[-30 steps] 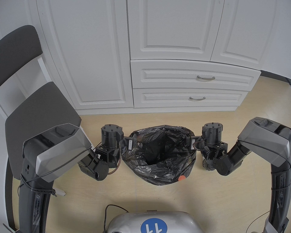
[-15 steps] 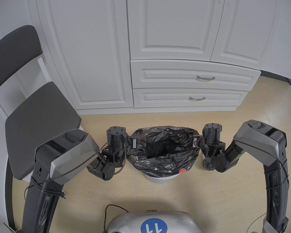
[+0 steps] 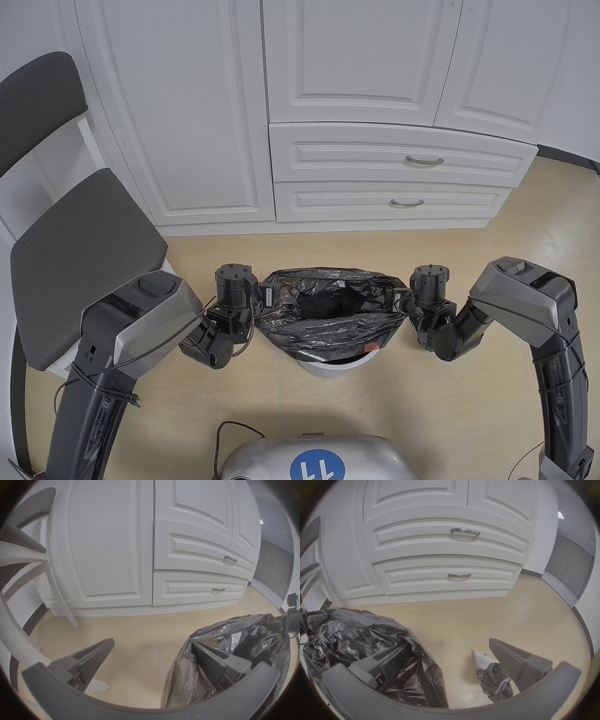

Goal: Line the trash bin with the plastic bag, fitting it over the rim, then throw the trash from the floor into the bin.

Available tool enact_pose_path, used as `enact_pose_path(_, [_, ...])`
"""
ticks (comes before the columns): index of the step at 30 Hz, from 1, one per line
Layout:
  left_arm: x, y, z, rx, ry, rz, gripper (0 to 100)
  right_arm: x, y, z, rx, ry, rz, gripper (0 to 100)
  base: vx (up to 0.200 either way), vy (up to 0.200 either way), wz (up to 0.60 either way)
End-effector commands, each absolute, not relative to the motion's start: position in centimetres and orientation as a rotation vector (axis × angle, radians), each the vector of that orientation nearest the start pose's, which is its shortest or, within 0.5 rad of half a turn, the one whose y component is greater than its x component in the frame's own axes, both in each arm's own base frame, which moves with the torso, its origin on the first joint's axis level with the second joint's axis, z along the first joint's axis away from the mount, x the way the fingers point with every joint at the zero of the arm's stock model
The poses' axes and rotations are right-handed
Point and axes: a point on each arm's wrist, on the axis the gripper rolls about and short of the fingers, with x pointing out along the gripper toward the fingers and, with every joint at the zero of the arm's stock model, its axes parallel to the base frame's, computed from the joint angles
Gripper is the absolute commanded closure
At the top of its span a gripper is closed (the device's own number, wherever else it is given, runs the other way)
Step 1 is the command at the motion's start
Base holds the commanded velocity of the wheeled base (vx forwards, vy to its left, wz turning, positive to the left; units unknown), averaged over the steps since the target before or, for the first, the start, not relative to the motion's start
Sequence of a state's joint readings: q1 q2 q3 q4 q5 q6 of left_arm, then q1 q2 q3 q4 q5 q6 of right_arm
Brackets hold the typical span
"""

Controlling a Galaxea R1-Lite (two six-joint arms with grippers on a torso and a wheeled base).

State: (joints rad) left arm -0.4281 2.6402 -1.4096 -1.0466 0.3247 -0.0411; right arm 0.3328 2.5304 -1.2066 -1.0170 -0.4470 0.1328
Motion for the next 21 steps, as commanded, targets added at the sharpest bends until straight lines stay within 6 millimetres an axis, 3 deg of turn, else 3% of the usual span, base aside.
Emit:
enact_pose_path(1, [45.3,-19.8,-2.5,0.031,0.186,-0.097,0,43.7,14.0,-1.5,0.013,0.283,-0.133,0,0.000,0.000,0.00])
enact_pose_path(12, [45.4,-19.6,-4.3,0.049,0.232,-0.091,0,43.9,14.1,-3.0,0.000,0.310,-0.136,0,0.000,0.000,0.00])
enact_pose_path(21, [45.3,-19.5,-3.3,0.043,0.216,-0.092,0,43.8,14.0,-2.2,0.005,0.298,-0.135,0,0.000,0.000,0.00])
